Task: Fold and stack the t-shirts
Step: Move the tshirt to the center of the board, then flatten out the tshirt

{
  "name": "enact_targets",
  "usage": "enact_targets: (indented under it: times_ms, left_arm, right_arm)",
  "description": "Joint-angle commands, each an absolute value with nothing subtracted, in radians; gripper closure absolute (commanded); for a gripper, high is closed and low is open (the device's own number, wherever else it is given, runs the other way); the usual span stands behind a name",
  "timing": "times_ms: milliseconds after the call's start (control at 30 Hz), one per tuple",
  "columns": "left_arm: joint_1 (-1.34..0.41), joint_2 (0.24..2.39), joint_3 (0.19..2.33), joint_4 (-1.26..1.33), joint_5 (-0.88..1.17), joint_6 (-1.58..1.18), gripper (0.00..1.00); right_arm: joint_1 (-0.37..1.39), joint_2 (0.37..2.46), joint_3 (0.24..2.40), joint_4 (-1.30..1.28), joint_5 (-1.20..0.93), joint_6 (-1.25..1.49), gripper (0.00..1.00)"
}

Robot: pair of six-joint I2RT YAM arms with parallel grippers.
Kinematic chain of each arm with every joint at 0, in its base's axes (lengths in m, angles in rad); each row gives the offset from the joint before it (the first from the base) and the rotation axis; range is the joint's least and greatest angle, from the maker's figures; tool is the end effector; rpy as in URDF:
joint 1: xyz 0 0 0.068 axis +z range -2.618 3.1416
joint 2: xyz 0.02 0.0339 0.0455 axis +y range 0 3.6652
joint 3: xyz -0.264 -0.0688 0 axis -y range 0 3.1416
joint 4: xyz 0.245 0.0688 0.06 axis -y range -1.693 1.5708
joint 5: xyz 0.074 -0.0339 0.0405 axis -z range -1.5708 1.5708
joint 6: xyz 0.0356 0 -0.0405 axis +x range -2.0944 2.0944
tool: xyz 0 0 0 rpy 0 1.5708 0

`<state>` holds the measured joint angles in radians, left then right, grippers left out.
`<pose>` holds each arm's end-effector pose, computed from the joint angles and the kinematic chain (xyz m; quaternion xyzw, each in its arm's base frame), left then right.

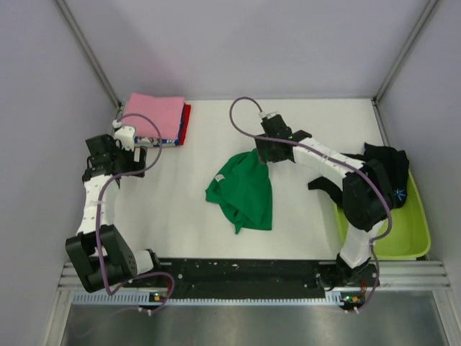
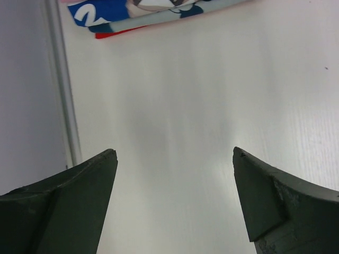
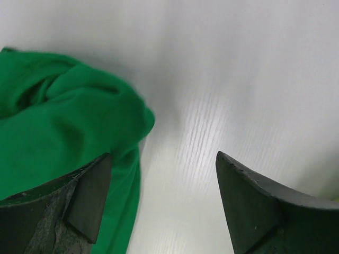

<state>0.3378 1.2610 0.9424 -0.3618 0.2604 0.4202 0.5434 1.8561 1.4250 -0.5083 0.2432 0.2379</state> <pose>0.2627 0.0826 0.2770 0.0927 0.8918 0.0491 0.4400 0.3520 0.2026 0.2313 -0.1063 0.9383 0.0107 0.3289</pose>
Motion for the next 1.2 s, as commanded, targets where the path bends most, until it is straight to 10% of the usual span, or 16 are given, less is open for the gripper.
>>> enact_targets:
  times_ms: [0,500,800,1167]
  left_arm:
    - [0.333,1.243,0.957,-0.428,0.405,0.436,0.07]
    - [0.328,1.224,0.957,-0.511,0.371,0.468,0.07]
    - [0.328,1.216,0.974,-0.528,0.410,0.463,0.07]
    - [0.290,1.201,1.000,-0.591,0.606,0.535,0.08]
  right_arm:
    - [0.701,1.625,1.320,-0.568,0.358,0.184,0.22]
    - [1.086,1.899,1.400,-0.448,0.248,-0.097,0.35]
    - [1.078,1.924,1.465,-0.446,0.616,-0.117,1.00]
    - [1.020,1.539,1.612,-0.417,0.288,-0.201,1.00]
